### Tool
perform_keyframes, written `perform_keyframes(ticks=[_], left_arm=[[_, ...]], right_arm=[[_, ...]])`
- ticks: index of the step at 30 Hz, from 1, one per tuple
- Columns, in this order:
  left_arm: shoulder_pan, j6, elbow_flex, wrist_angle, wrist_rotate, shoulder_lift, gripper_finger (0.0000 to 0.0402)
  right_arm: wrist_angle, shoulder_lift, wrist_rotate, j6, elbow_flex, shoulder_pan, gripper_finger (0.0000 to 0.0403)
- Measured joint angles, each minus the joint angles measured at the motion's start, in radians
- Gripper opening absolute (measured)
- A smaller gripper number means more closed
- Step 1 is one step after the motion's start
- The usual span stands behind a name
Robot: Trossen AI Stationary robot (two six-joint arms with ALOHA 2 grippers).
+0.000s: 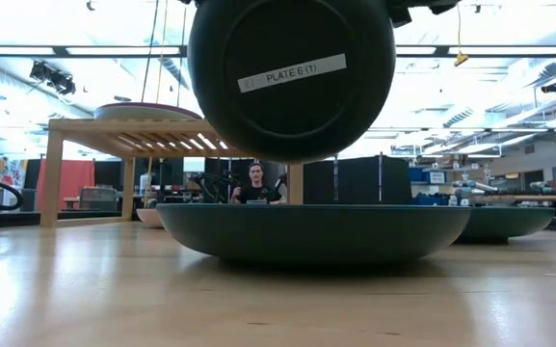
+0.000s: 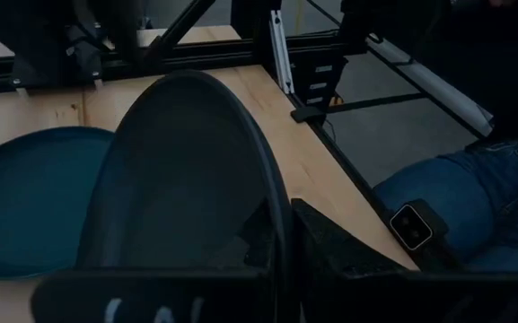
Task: Place and stack plates onto a shelf
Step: Stack the black plate on the top of the violet plate on the shelf
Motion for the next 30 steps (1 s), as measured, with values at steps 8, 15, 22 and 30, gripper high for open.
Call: perform_keyframes(ticks=[8,15,22,30], left_arm=[[-0.001,-0.006,0.000,0.004,0.001,0.000,0.0031],[-0.001,-0.051,0.000,0.033,0.002,0.000,0.0031],[0.000,-0.051,0.000,0.138,0.001,0.000,0.0031],[0.053,-0.045,0.000,0.202,-0.018,-0.038,0.0031]], right_arm=[[-0.282,-0.221,0.177,0.022,0.000,0.000,0.0195],[-0.468,-0.362,0.244,0.232,0.000,-0.022,0.0193],[-0.428,-0.412,0.244,0.277,-0.090,-0.027,0.0195],[-0.316,-0.413,0.243,0.278,-0.222,-0.027,0.0193]])
